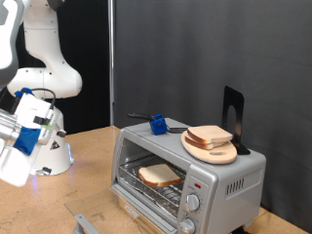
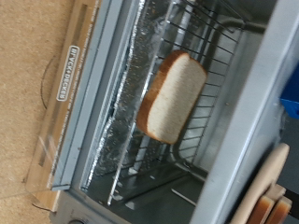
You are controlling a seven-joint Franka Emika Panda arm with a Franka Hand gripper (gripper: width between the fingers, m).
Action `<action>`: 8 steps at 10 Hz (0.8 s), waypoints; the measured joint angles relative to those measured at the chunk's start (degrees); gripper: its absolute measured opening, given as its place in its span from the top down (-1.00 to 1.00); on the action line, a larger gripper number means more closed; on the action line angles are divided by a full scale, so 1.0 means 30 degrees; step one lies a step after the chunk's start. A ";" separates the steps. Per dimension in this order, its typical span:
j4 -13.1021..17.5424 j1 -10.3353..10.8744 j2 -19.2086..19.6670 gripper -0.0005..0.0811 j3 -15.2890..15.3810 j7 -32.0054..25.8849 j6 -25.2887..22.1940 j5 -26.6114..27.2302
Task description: Make a piece of toast with the oven
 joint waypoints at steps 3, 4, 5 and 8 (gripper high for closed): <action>0.0671 -0.0447 0.0474 -0.68 -0.0391 -0.0006 -0.1042 0.0020; 0.0955 -0.0537 0.0824 -0.68 -0.0451 -0.0001 -0.1217 -0.0232; 0.1241 -0.0584 0.1265 -0.68 -0.0459 0.0002 -0.1304 -0.0461; 0.1806 -0.0579 0.2639 -0.68 -0.0450 0.0201 -0.1315 -0.1559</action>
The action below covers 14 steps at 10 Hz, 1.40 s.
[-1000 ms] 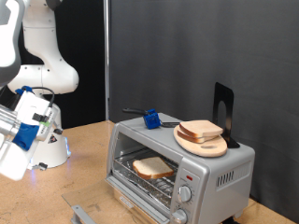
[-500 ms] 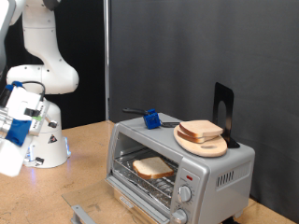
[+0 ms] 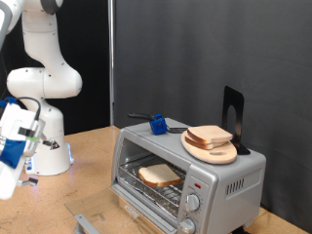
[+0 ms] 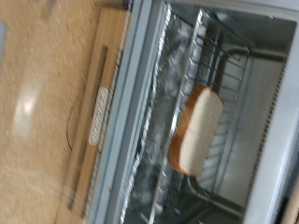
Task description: Make a piece of toast with the oven
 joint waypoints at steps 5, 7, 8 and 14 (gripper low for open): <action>-0.0587 0.0182 0.1569 -0.68 0.0523 -0.0595 0.2683 0.0057; -0.0950 0.0202 0.1951 -0.68 0.0843 -0.0955 0.3477 0.0258; -0.1124 0.0206 0.2098 -0.68 0.0960 -0.1235 0.3829 0.0322; -0.2817 0.0253 0.2457 -0.68 0.1898 -0.2846 0.5949 0.1173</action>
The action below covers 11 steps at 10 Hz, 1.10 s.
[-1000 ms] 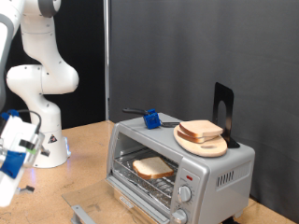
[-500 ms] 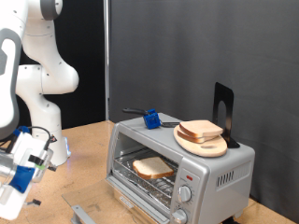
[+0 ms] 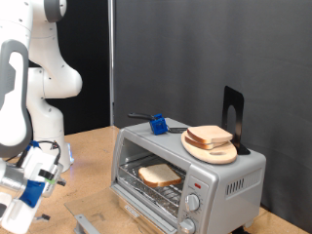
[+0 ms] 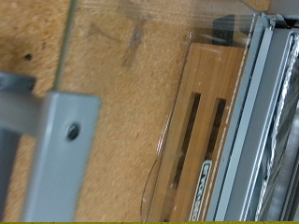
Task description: Make a piece of toast with the oven
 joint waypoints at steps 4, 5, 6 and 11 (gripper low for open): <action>-0.1121 0.0066 -0.0095 -0.68 0.0736 -0.0088 0.0585 0.0272; -0.1411 0.0093 -0.0172 -0.68 0.0942 -0.0097 0.0765 0.0476; -0.1650 0.0144 -0.0247 -0.68 0.1127 -0.0098 0.0968 0.0733; -0.1960 0.0381 -0.0314 -0.68 0.1896 0.0041 0.1759 0.1864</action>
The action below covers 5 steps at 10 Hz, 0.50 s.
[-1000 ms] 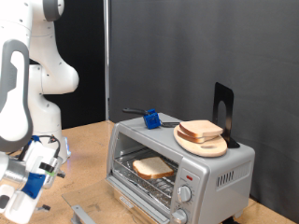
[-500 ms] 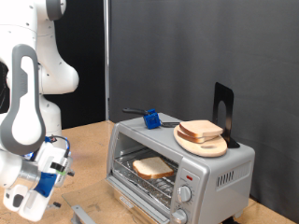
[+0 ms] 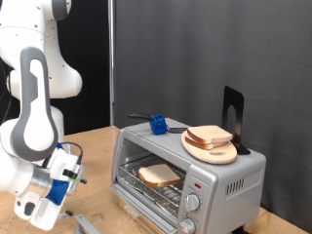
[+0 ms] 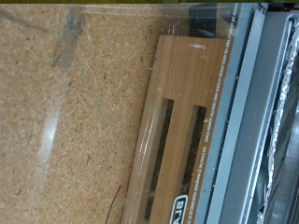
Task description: Make a piece of toast with the oven
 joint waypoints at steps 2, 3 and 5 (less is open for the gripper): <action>0.0008 0.0013 -0.0016 -0.68 0.0024 0.0137 0.0013 0.0011; 0.0030 -0.0010 -0.0075 -0.68 -0.0005 0.0247 -0.0175 -0.0020; 0.0165 -0.0240 -0.0505 -0.68 -0.0179 0.0532 -0.1529 -0.0231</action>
